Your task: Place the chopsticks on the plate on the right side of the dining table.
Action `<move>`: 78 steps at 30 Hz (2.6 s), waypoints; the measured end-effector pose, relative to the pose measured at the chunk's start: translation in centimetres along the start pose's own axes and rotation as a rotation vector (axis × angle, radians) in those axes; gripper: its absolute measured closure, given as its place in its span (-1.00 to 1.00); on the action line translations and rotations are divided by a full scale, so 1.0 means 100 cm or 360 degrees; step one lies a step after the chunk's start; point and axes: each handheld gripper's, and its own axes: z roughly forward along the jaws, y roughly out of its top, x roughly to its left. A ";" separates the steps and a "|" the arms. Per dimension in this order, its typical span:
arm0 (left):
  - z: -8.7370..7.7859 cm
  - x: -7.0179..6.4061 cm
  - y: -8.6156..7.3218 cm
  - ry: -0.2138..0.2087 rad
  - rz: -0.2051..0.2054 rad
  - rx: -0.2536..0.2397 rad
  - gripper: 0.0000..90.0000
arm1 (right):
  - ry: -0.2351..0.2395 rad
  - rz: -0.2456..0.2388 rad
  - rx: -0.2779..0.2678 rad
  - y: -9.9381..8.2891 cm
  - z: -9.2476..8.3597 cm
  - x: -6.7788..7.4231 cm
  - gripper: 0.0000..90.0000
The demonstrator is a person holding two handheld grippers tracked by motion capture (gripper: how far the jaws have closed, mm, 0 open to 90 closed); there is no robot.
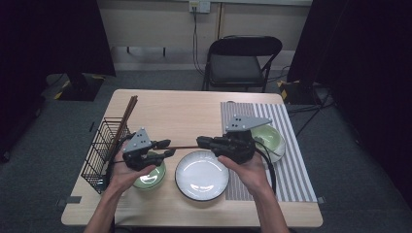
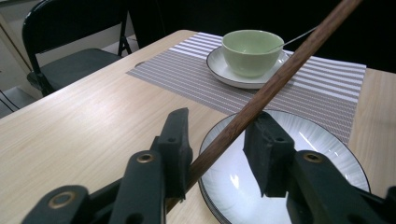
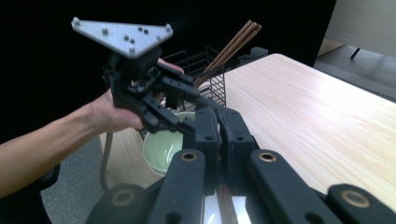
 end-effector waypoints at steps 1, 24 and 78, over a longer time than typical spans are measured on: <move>0.001 0.000 0.000 -0.0017 -0.0011 -0.0010 0.40 | -0.0004 -0.0003 -0.0003 0.002 0.000 0.000 0.93; 0.011 -0.008 -0.004 -0.0359 -0.0181 -0.0008 0.81 | -0.0045 0.0020 -0.0128 0.054 0.029 -0.021 0.92; -0.005 -0.003 0.001 -0.0381 -0.0398 -0.0235 0.60 | 0.0158 0.0108 -0.0171 0.019 0.073 -0.005 0.89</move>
